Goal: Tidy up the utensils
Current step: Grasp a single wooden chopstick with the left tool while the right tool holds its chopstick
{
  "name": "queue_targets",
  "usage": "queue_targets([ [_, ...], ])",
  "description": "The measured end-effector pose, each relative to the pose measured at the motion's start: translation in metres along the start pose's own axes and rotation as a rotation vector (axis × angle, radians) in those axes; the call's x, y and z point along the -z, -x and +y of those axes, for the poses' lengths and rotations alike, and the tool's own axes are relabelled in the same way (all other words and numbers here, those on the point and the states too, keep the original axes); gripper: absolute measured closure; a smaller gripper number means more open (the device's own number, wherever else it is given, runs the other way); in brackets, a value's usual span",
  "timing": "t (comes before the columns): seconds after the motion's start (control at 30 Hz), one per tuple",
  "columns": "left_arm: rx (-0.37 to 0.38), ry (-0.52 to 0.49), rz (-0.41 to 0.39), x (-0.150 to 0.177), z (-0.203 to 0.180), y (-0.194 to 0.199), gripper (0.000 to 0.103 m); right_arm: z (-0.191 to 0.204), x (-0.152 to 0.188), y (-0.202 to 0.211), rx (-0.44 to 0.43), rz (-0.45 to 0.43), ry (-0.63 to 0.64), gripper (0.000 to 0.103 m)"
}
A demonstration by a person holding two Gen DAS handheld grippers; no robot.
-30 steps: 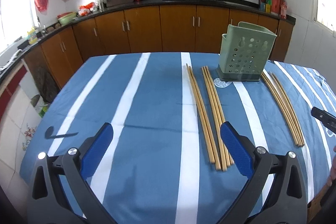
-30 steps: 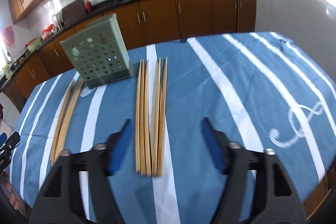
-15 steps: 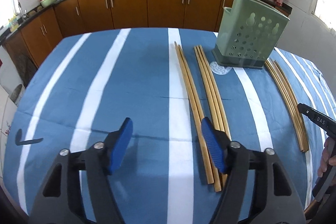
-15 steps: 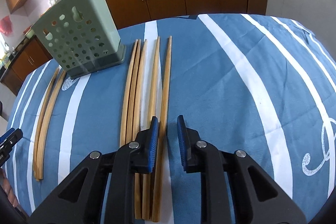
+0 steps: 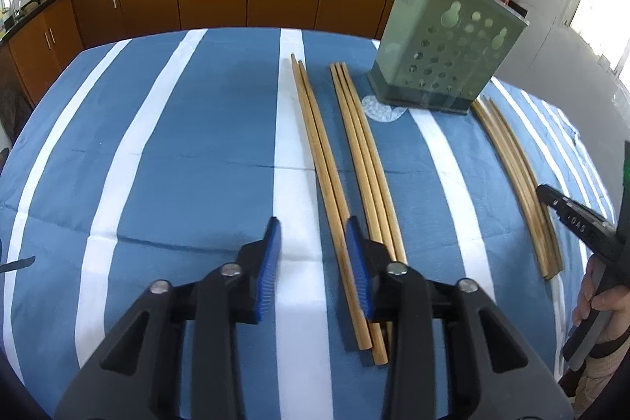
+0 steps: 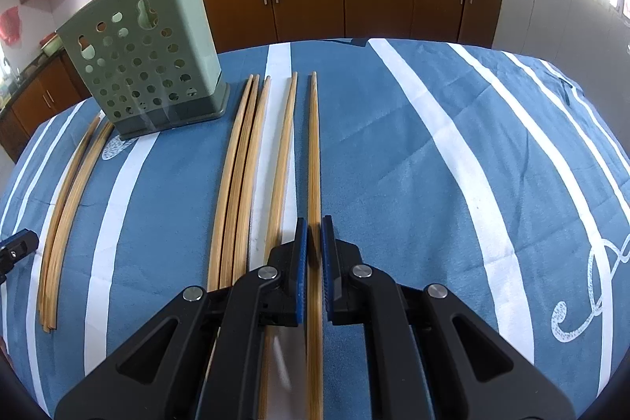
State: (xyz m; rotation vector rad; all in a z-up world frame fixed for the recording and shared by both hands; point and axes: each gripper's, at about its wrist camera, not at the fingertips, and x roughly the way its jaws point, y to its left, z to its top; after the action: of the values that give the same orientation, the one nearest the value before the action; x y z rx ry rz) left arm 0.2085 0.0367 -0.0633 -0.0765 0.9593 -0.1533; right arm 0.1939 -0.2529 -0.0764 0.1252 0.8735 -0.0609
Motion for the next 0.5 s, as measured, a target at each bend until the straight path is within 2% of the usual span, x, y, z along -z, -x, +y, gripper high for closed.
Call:
queue_targets([
  [0.2, 0.032, 0.019, 0.021, 0.0021, 0.0009, -0.0042, 0.077, 0.0003, 0.0002, 0.0004, 0.001, -0.002, 0.0, 0.095],
  [0.5, 0.01, 0.01, 0.02, 0.0015, -0.0047, -0.0056, 0.079, 0.0001, 0.0008, -0.0001, -0.001, -0.009, -0.002, 0.095],
])
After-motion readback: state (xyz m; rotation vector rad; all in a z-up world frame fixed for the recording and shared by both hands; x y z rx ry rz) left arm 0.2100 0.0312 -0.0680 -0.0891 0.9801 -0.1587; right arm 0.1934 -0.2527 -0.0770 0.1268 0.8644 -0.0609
